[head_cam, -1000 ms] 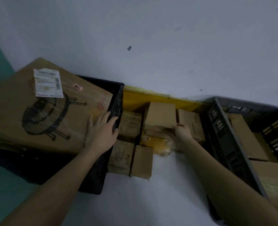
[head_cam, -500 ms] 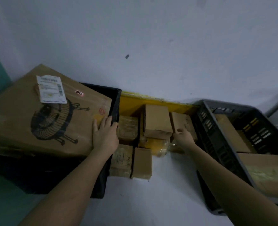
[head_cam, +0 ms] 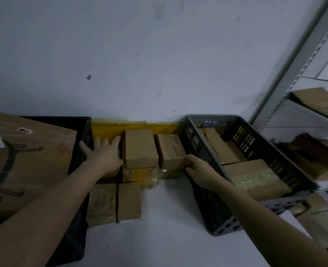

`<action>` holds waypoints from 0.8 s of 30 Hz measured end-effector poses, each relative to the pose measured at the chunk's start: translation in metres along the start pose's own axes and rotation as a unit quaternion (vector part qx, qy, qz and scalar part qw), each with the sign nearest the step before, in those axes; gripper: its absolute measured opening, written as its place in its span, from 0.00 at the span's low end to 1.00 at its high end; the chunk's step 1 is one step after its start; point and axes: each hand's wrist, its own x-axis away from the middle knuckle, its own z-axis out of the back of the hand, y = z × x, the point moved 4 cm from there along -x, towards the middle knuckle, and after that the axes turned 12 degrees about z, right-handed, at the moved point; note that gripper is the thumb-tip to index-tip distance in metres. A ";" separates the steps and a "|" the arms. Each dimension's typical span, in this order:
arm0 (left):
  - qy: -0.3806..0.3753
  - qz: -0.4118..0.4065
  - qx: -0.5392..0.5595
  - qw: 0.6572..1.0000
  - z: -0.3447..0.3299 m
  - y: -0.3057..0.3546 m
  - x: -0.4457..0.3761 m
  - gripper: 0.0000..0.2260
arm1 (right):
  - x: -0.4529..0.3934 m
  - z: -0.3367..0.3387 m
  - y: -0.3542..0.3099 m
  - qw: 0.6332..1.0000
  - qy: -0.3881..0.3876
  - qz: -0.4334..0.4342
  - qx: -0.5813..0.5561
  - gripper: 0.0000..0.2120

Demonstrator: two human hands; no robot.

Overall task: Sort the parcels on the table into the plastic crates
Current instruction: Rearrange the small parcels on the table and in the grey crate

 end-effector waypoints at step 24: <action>-0.088 -0.227 0.012 0.970 -0.080 0.405 0.080 0.26 | 0.109 0.160 0.323 0.999 0.036 -0.020 0.009 0.17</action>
